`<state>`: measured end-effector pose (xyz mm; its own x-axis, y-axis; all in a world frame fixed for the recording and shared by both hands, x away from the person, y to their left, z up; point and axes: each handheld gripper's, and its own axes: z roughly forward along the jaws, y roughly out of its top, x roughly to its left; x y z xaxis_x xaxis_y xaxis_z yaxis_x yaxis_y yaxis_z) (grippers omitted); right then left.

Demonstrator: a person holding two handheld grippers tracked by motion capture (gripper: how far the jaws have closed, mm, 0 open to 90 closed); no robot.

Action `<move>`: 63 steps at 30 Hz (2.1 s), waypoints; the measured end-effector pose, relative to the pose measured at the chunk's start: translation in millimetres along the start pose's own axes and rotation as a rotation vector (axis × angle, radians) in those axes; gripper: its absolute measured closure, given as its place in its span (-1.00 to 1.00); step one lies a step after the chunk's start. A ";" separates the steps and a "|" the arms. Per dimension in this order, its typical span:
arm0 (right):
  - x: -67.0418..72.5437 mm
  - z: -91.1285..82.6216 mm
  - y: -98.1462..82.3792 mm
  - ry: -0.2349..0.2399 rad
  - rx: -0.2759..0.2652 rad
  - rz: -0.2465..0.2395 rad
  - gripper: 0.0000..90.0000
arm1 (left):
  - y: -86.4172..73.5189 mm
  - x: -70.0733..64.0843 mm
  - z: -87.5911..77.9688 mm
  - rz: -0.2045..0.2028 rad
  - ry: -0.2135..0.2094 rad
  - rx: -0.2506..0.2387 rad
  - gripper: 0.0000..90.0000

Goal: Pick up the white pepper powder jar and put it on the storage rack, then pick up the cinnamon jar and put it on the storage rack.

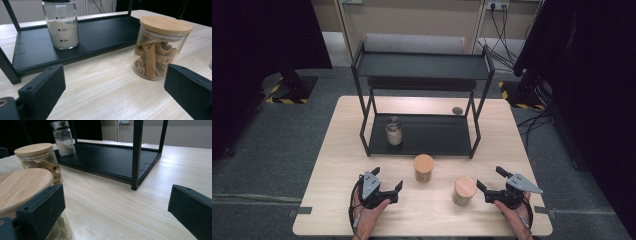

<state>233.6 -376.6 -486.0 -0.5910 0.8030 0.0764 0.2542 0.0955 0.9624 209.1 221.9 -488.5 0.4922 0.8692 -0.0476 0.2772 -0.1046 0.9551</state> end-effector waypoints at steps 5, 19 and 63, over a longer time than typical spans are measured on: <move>0.1 -0.1 0.0 0.001 0.000 -0.001 -0.97 | 0.2 -0.5 0.0 0.004 0.001 0.001 -0.93; 0.4 0.3 0.0 0.005 0.000 -0.001 -0.97 | 0.0 0.6 -0.3 -0.005 0.000 0.000 -0.93; 5.4 -7.4 6.5 0.031 -0.047 0.015 -0.97 | 0.3 0.5 -0.2 -0.004 -0.001 0.002 -0.93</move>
<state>226.4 -376.0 -477.5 -0.6110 0.7855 0.0982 0.2274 0.0553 0.9722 209.3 222.4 -488.2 0.4918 0.8692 -0.0513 0.2807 -0.1025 0.9543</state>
